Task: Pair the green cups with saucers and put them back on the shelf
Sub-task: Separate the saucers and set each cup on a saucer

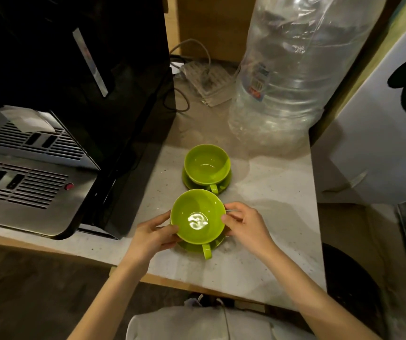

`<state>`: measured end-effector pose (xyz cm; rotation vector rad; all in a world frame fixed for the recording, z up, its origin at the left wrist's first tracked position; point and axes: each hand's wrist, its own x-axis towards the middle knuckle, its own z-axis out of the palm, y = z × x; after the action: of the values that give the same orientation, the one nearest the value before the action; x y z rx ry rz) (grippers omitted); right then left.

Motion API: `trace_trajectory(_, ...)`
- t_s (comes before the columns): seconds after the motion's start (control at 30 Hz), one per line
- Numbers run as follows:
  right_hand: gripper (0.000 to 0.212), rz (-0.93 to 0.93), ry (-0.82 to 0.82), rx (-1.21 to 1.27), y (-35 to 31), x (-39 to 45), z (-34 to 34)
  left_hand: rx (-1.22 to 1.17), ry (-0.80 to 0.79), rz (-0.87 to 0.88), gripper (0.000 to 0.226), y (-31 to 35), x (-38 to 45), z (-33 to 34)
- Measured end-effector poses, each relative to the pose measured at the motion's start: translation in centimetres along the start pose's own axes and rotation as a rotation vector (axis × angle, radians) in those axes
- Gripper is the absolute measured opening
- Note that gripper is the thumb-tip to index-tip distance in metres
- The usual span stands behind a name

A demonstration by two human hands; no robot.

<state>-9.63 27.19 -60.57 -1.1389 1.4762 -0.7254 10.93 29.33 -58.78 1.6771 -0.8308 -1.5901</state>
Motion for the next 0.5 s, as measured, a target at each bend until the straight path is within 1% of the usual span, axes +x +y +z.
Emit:
trace_trajectory(0.2,0.023,0.001,0.006,-0.015,0.3,0.1,-0.4,-0.013,-0.038,-0.01,0.043,-0.1,0.1,0.1)
trace_trajectory(0.27,0.022,0.003,-0.011,-0.033,0.4,0.2,-0.5,0.017,-0.07,-0.024,0.037,0.1,0.0,-0.2)
trace_trajectory(0.33,0.014,0.015,-0.018,-0.026,0.1,0.4,-0.8,0.062,-0.084,-0.017,0.027,0.5,-0.2,-0.5)
trace_trajectory(0.37,0.01,0.027,0.0,-0.006,-0.1,0.5,-1.1,0.09,-0.063,-0.005,0.025,0.6,-0.2,-0.6)
trace_trajectory(0.43,0.014,0.09,0.045,0.044,-0.3,1.0,-1.8,0.131,0.015,-0.02,0.028,0.6,0.2,-1.1)
trace_trajectory(0.5,0.018,0.192,0.02,0.047,-0.3,1.4,-2.3,0.15,0.04,-0.081,0.027,0.5,0.8,-1.6)
